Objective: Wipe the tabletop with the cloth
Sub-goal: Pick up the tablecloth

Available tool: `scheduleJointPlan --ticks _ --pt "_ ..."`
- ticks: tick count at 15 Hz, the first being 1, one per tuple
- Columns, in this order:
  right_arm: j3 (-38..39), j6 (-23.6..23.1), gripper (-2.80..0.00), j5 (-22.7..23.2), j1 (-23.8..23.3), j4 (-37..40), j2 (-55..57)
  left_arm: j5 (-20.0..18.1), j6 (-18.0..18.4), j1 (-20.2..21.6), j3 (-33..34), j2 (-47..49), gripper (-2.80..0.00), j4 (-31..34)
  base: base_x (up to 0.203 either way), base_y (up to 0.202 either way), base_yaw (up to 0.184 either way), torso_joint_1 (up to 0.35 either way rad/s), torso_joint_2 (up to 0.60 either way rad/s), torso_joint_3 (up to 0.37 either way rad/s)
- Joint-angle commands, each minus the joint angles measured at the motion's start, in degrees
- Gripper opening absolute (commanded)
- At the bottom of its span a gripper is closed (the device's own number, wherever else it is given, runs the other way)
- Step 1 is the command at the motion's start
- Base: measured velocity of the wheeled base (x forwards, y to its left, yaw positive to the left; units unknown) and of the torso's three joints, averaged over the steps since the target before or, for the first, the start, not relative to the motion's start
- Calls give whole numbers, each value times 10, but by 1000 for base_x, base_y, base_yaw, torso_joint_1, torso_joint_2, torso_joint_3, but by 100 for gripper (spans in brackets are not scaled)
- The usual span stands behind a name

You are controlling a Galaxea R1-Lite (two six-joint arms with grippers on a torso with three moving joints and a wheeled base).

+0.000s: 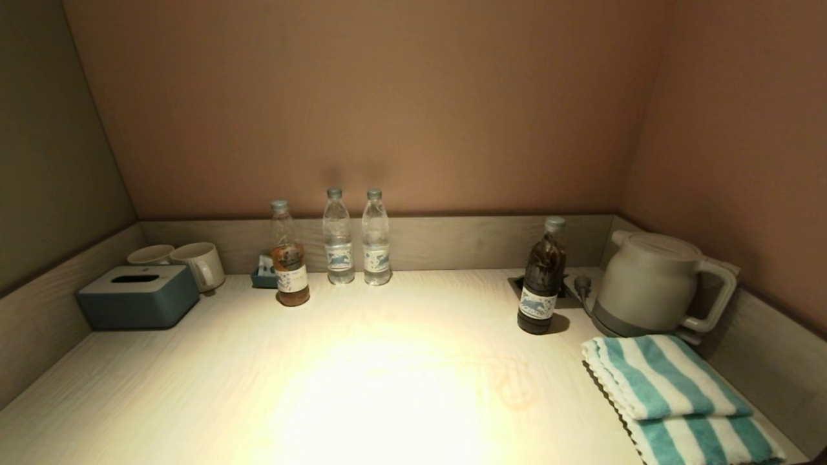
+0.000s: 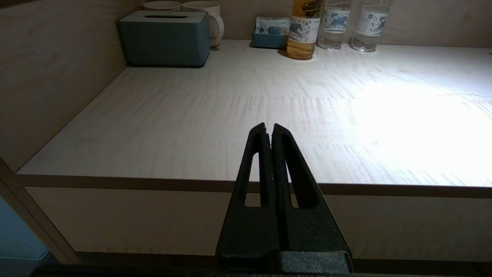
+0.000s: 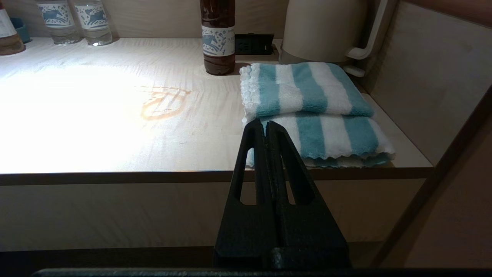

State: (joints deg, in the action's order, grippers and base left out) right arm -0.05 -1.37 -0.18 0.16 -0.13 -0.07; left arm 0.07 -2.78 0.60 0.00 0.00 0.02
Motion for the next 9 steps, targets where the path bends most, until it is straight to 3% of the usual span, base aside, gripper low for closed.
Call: scheduleJointPlan --ticks 1,5,9 --pt "0 7 -280 -2 0 0 1 0 -1 0 0 1 -280 0 0 0 0 0 0 0" --pt "-4 5 -280 -4 0 4 1 0 -1 0 0 1 -280 0 0 0 0 0 0 0" --pt "-100 5 -280 7 1 68 55 0 -1 0 0 1 -280 0 0 0 0 0 0 0"
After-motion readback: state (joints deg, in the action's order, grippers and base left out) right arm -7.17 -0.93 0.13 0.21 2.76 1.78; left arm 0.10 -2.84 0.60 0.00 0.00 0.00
